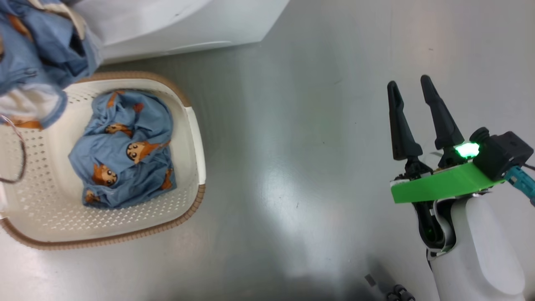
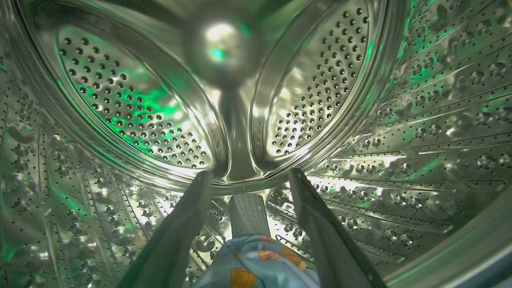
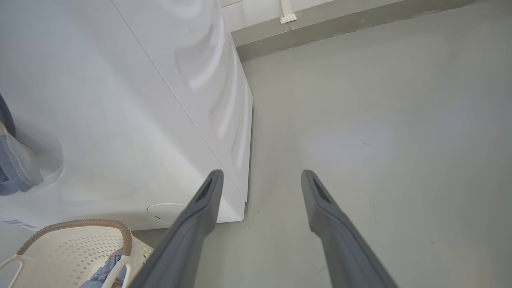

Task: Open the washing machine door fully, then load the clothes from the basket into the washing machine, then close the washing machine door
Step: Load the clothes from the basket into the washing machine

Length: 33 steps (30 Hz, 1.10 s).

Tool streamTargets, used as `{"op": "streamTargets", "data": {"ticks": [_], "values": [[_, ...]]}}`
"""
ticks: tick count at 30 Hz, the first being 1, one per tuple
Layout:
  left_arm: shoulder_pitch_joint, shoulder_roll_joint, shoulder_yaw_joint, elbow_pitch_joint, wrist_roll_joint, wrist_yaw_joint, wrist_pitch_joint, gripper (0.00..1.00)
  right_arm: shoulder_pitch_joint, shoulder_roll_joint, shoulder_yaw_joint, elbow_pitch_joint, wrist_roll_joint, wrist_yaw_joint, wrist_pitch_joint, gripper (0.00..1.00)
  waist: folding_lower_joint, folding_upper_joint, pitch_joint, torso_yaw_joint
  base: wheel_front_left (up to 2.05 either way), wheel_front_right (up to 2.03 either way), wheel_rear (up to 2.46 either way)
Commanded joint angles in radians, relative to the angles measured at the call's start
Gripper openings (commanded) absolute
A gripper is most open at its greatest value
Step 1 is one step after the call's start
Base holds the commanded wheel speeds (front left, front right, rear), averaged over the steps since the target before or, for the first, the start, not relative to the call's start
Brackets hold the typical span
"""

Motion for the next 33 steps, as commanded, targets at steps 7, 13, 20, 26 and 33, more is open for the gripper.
{"op": "streamTargets", "data": {"ticks": [7, 13, 20, 26, 33], "values": [[0.168, 0.03, 0.034, -0.183, 0.017, 0.067, -0.027, 1.0, 0.061, 0.003, 0.014, -0.016, -0.026, 0.002, -0.005, 1.0, 0.0, -0.0001, -0.038, 0.026, 0.0, 0.0, 0.0], [0.348, 0.037, 0.042, -0.383, 0.102, 0.139, -0.034, 1.0, 0.073, 0.003, 0.007, -0.013, -0.033, 0.002, -0.005, 1.0, 0.0, -0.0001, -0.054, 0.035, 0.0, 0.0, 0.0], [0.537, 0.01, 0.136, -0.566, 0.14, 0.194, -0.035, 1.0, 0.073, 0.003, 0.011, -0.01, -0.032, 0.002, -0.005, 1.0, 0.0, -0.0001, -0.056, 0.04, 0.0, 0.0, 0.0], [0.679, -0.034, 0.215, -0.664, 0.161, 0.2, -0.035, 1.0, 0.072, 0.003, 0.01, -0.007, -0.023, 0.002, -0.005, 1.0, 0.0, -0.0001, -0.058, 0.044, 0.0, 0.0, 0.0], [0.846, -0.099, 0.27, -0.7, 0.228, 0.186, -0.035, 1.0, 0.071, 0.003, 0.014, -0.005, -0.026, 0.002, -0.005, 1.0, 0.0, -0.0001, -0.064, 0.046, 0.0, 0.0, 0.0]]}}
